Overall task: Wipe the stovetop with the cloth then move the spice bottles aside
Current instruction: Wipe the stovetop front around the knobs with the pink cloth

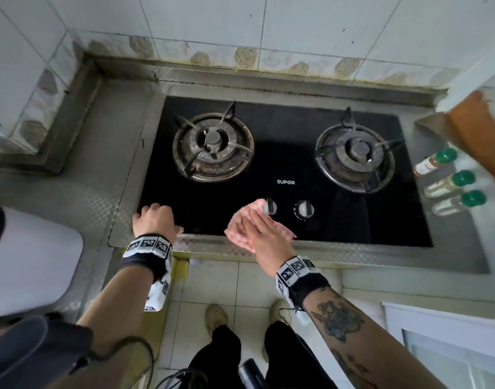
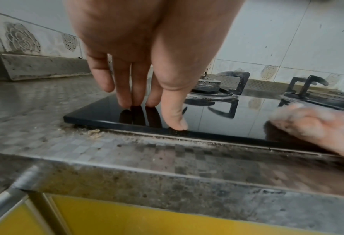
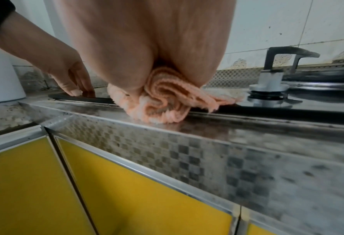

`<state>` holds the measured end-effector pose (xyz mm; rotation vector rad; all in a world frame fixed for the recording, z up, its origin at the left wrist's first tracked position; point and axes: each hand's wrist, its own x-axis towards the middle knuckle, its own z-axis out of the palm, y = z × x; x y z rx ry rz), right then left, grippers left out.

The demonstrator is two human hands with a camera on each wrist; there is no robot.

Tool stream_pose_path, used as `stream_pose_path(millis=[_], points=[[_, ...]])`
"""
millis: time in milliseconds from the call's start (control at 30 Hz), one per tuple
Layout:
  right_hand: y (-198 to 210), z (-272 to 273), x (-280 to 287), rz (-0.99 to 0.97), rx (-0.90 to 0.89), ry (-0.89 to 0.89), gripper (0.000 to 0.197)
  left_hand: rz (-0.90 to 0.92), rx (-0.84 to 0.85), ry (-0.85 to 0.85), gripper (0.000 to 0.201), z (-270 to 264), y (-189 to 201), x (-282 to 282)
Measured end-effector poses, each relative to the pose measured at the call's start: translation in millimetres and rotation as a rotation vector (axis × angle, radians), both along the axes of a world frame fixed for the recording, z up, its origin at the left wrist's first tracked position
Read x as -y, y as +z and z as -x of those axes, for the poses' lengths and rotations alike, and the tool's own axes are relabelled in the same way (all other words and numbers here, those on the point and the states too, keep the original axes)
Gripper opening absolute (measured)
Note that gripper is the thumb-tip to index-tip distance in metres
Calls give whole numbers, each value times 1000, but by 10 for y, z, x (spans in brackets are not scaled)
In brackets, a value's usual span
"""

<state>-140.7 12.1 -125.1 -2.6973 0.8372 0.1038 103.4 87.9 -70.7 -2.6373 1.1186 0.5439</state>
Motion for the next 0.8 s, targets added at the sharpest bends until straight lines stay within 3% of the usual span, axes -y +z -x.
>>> stream_pose_path(millis=[267, 400, 633, 800], points=[[127, 541, 34, -55, 40, 25, 66, -40, -11, 52, 49, 68, 42, 53], [167, 871, 153, -79, 34, -49, 69, -45, -14, 59, 47, 94, 42, 70], [45, 478, 95, -79, -148, -169, 71, -44, -18, 71, 55, 94, 38, 63], [119, 714, 153, -142, -72, -159, 70, -74, 4, 77, 54, 83, 44, 97]])
